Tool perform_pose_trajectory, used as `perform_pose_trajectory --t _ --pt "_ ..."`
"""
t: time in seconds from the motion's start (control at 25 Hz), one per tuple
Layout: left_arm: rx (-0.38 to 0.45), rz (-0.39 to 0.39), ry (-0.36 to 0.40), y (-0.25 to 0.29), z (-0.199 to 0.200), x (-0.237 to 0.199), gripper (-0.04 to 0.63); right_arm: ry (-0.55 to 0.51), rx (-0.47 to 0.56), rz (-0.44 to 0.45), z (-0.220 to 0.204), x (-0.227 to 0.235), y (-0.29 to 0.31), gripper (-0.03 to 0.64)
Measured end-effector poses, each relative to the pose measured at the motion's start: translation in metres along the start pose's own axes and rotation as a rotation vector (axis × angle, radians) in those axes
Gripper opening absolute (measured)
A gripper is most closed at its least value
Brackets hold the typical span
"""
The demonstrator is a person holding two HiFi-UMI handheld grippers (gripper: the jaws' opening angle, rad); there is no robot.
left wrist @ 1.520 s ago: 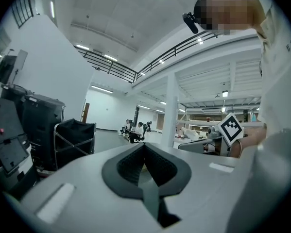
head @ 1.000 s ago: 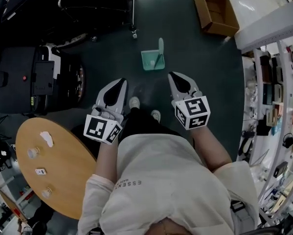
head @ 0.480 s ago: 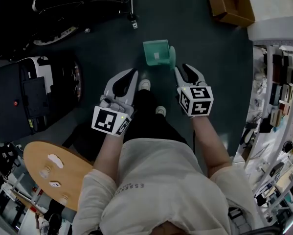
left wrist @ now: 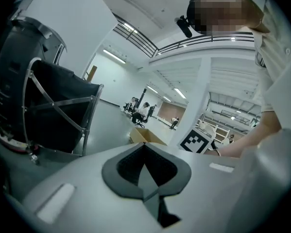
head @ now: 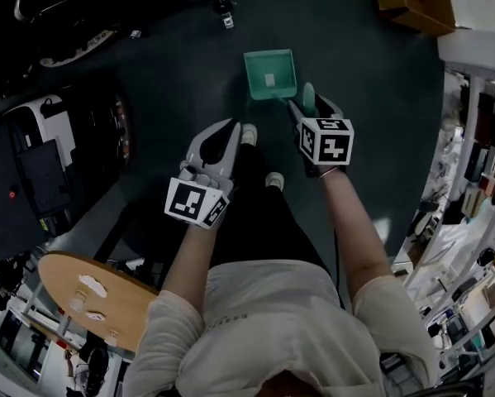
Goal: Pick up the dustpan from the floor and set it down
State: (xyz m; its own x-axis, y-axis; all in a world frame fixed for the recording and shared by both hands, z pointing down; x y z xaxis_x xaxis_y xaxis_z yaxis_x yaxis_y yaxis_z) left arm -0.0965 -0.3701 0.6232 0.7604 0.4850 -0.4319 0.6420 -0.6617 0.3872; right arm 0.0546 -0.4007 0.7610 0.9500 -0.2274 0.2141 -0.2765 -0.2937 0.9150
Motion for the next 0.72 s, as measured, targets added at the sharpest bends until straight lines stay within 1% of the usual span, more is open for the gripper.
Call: perform_pose_trajectory --t 0.08,0.12,0.16,0.2,0.24,0.32,0.36,0.44,0.56,0.72 --pt "0.000 0.000 -0.017 0.003 -0.007 -0.004 0.008 -0.021 -0.022 -0.001 -0.001 -0.001 0.015 0.238" --pt "0.000 -0.001 -0.024 0.004 -0.008 -0.005 0.008 -0.044 -0.028 -0.017 -0.001 -0.001 0.020 0.217" --pt "-0.001 -0.003 -0.036 0.005 -0.010 -0.006 0.008 -0.066 -0.030 -0.039 -0.001 -0.001 0.023 0.175" --pt "-0.002 -0.005 -0.057 0.005 -0.010 -0.007 0.008 -0.080 -0.028 -0.057 -0.001 -0.001 0.025 0.103" --pt "0.000 -0.009 -0.083 0.005 -0.009 -0.008 0.008 -0.083 -0.023 -0.066 0.000 -0.001 0.026 0.067" --pt "0.012 -0.015 -0.119 0.002 -0.003 -0.008 0.008 -0.073 -0.018 -0.068 0.001 -0.002 0.026 0.051" --pt "0.021 -0.015 -0.123 0.000 0.002 -0.008 0.008 -0.070 -0.018 -0.070 0.000 -0.002 0.023 0.039" --pt "0.038 -0.012 -0.111 -0.008 0.010 -0.005 0.008 -0.076 -0.015 -0.078 -0.003 -0.002 0.013 0.018" --pt "0.061 -0.028 -0.100 -0.026 0.022 0.005 0.008 -0.069 0.018 -0.084 -0.009 -0.005 -0.018 0.017" --pt "0.098 -0.044 -0.083 -0.059 0.035 0.041 0.008 -0.077 0.055 -0.086 -0.034 -0.006 -0.076 0.015"
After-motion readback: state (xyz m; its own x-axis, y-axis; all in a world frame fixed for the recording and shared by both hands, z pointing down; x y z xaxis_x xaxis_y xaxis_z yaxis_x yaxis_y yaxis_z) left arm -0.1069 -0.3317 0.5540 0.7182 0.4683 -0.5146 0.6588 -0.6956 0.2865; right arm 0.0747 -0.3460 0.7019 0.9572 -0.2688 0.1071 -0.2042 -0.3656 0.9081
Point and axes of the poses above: the fingertips, and each gripper's own axes: y forward along the fingers, x to its right, z out of its top, the point moved 1 cm from there along -y, backward along the fingers, and after that the axes turned 9 degrees about -x, right-handed, at the moved point
